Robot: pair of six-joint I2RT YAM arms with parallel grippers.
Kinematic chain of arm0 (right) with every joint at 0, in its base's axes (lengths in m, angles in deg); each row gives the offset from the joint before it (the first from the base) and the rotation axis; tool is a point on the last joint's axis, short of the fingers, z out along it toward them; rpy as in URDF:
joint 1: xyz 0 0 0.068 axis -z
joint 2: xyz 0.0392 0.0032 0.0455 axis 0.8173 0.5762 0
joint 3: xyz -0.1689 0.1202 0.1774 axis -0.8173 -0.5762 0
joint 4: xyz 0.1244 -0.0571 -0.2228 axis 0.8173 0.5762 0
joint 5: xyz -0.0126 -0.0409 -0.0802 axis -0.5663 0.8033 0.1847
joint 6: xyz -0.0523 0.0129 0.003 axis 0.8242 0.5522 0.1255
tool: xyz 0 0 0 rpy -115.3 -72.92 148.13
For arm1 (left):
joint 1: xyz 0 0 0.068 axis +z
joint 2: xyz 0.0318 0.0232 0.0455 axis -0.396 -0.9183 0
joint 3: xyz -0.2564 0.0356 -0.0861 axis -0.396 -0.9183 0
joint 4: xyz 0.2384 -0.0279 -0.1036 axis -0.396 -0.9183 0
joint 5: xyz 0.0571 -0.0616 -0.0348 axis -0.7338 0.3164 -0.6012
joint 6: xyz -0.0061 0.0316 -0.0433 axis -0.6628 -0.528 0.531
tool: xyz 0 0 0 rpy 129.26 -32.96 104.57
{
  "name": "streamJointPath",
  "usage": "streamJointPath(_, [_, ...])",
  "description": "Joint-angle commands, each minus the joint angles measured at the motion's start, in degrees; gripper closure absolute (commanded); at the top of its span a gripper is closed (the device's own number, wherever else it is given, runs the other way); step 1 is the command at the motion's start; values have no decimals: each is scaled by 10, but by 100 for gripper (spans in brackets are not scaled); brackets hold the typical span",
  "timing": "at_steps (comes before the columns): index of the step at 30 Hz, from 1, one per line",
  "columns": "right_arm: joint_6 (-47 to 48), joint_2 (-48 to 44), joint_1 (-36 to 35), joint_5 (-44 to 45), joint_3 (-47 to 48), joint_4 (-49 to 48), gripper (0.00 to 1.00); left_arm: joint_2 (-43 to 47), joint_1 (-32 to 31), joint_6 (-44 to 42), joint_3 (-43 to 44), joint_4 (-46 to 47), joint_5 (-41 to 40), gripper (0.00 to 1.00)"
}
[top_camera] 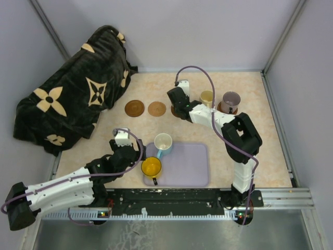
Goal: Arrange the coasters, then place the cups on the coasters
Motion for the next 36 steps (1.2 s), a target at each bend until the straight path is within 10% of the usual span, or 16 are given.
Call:
streamJointPath(1, [-4,-12,3,13,24,-70,100,-4,-3,3,2,2,-9,2])
streamJointPath(36, [-26,6,17,-7,-5,-71,100,-8,-3,11,-3,-4,-16,2])
